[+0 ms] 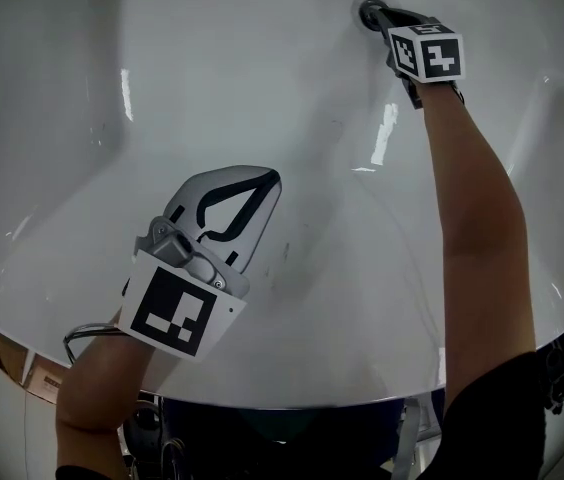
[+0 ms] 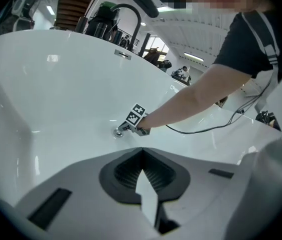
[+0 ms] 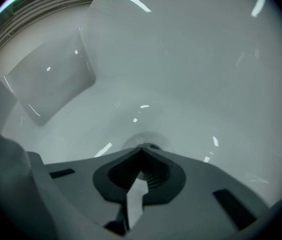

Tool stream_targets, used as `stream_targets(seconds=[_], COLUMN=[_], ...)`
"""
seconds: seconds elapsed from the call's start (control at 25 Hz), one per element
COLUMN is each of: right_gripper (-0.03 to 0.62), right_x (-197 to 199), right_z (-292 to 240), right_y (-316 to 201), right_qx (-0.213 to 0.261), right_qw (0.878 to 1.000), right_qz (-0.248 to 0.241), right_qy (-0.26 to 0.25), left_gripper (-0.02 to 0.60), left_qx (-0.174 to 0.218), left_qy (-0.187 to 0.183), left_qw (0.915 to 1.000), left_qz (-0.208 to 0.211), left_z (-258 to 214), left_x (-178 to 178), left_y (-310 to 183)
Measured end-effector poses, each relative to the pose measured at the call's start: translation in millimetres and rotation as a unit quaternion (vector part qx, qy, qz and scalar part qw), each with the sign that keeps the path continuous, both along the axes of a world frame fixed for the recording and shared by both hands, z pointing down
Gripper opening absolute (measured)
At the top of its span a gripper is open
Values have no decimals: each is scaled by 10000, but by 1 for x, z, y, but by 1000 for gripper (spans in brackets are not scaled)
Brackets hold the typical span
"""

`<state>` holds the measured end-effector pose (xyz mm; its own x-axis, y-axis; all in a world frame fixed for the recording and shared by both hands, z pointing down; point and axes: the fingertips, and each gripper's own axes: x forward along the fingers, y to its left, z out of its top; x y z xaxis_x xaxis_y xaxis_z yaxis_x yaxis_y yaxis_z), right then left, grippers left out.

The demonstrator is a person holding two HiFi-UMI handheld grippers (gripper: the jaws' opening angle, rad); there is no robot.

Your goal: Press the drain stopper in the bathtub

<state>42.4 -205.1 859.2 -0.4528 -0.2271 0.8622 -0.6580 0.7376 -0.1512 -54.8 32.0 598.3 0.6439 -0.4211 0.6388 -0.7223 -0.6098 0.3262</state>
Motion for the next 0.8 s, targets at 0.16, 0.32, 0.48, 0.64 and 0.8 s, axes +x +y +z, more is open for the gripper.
stream_targets(seconds=[0.16,0.32,0.48,0.64,0.8], right_gripper=[11,11,11,11,11], right_x=[3,2,5,4,5], right_z=[11,17,27,30,30], right_y=[-3,-3,0,-3,-2], right_qx=[-79,-96,-230,-335,-380], right_qw=[9997,9992,9985,9981,9976], right_qz=[19,10,85,168,114], right_qy=[251,388,487,480,569], left_gripper=[8,8,8,8,8], left_qx=[-143,-268,-269,-150,-318], left_qy=[196,406,445,289,457], left_qw=[9995,9978,9979,9993,9965], left_qz=[-214,-454,-391,-160,-617], left_z=[4,1,0,-3,-6], left_x=[-5,-8,-8,-13,-21], left_y=[-3,-8,-8,-14,-20])
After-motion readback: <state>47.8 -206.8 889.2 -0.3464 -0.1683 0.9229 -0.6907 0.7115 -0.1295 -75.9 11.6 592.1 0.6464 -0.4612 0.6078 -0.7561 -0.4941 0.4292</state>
